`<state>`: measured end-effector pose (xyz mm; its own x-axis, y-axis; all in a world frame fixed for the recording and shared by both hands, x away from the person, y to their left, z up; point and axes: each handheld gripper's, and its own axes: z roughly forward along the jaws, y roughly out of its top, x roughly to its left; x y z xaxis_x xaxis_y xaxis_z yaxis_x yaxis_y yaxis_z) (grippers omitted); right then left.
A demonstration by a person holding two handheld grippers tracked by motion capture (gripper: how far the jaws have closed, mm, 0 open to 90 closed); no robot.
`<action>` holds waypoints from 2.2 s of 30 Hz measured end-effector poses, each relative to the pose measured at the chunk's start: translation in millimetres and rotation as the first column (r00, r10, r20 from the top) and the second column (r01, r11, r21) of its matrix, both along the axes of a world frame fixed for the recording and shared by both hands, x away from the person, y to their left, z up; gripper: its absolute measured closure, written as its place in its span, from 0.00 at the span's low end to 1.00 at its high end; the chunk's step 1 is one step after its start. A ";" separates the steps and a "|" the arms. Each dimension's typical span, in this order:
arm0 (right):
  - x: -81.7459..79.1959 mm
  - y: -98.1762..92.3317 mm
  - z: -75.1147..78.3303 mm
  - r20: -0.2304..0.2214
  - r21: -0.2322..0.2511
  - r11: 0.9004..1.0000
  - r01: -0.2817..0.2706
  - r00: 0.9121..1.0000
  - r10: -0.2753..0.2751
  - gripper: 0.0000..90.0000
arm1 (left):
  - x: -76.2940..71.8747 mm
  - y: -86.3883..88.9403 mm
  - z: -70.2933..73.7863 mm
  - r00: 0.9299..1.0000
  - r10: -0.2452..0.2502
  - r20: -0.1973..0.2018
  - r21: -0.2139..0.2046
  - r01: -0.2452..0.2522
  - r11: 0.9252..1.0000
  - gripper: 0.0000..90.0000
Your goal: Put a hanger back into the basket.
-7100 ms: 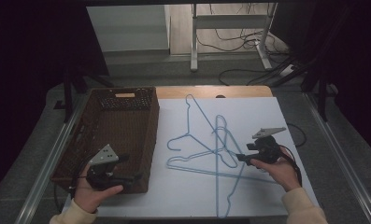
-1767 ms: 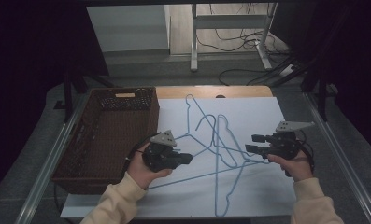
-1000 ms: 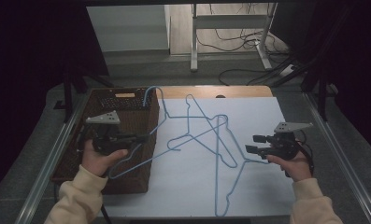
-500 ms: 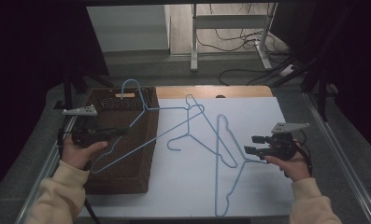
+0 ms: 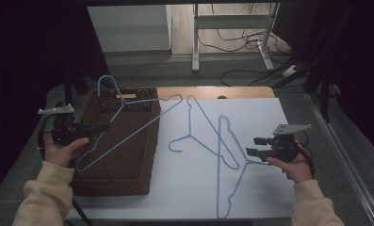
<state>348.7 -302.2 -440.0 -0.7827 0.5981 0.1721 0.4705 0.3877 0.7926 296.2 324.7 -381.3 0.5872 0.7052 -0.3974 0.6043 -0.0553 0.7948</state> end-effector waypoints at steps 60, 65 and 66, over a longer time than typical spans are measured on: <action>0.4 1.8 -5.2 -0.012 -0.036 0.999 0.000 1.000 0.000 0.42 | 5.5 61.5 -59.8 0.959 0.235 -0.158 0.105 -0.220 0.970 0.97; 0.7 3.1 -5.7 -0.015 -0.042 0.999 -0.003 1.000 0.003 0.41 | 4.7 56.8 -58.4 0.951 0.274 -0.145 0.170 -0.249 0.954 0.91; 0.7 3.1 -5.7 -0.015 -0.042 0.999 -0.003 1.000 0.003 0.41 | 4.7 56.8 -58.4 0.951 0.274 -0.145 0.170 -0.249 0.954 0.86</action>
